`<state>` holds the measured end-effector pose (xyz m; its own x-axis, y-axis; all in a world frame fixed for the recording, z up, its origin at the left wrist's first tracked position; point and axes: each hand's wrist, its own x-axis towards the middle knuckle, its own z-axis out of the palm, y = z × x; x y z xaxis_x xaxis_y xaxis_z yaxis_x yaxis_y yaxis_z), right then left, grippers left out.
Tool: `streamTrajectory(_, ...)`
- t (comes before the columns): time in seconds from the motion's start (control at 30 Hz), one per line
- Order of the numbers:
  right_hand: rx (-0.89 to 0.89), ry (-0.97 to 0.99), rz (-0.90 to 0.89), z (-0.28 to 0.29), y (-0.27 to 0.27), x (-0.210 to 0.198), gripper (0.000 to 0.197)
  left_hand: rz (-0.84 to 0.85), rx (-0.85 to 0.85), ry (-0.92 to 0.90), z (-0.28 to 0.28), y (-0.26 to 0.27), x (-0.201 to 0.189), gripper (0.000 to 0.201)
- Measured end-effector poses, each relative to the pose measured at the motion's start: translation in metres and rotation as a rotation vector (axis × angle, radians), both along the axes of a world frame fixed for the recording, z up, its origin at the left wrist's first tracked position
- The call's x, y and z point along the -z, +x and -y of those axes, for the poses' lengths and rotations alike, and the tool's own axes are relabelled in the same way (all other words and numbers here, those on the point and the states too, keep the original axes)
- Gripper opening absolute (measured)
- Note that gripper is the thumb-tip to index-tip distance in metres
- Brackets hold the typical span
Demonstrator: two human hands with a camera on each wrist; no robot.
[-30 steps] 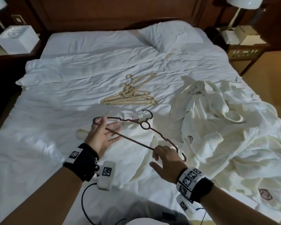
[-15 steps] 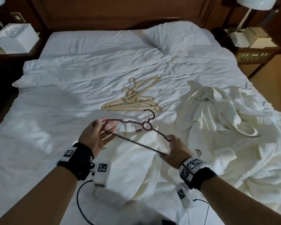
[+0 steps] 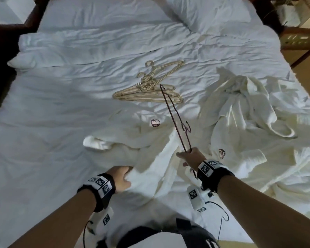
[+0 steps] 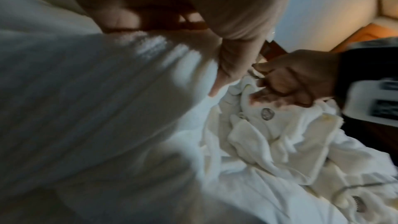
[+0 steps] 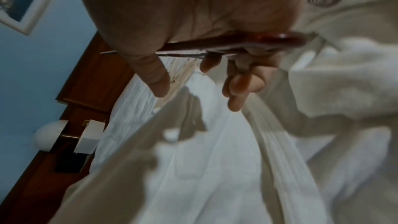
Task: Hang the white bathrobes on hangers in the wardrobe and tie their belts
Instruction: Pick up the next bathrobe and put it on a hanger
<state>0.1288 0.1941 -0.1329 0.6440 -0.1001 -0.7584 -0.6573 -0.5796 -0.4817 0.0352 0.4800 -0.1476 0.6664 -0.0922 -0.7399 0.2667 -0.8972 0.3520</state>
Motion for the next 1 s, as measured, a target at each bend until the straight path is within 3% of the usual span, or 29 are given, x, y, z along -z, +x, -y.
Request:
streamTrajectory(0.17, 0.02, 0.152, -0.157, -0.046, -0.016, 0.017, 0.095, 0.034, 0.066, -0.214, 0.032, -0.03, -0.028, 0.037)
streamTrajectory(0.2, 0.006, 0.145, -0.155, -0.053, -0.019, 0.02, 0.096, 0.033, 0.082, -0.248, 0.037, -0.035, -0.031, 0.037)
streamTrajectory(0.4, -0.035, 0.016, 0.003, -0.055, -0.022, 0.012, 0.036, -0.021, 0.101, -0.327, 0.048, -0.052, -0.031, 0.058)
streamTrajectory(0.57, -0.087, -0.206, 0.112, 0.017, -0.028, 0.003, 0.036, -0.075, 0.003, -0.444, 0.056, -0.054, -0.027, 0.037)
streamTrajectory(0.67, -0.128, -0.324, 0.057, 0.072, -0.043, 0.002, 0.043, -0.053, 0.068, -0.331, 0.067, -0.038, -0.028, 0.037)
streamTrajectory(0.8, -0.205, -0.404, 0.017, 0.116, -0.066, 0.002, 0.043, 0.08, 0.245, 0.01, 0.066, 0.005, -0.016, 0.04)
streamTrajectory(0.9, -0.115, -0.414, 0.071, 0.131, -0.076, 0.004, 0.048, 0.166, 0.163, 0.083, 0.06, 0.035, -0.003, 0.037)
streamTrajectory(1.0, -0.051, -0.411, 0.142, 0.14, -0.078, 0.007, 0.064, 0.203, 0.107, 0.13, 0.061, 0.071, 0.01, 0.045)
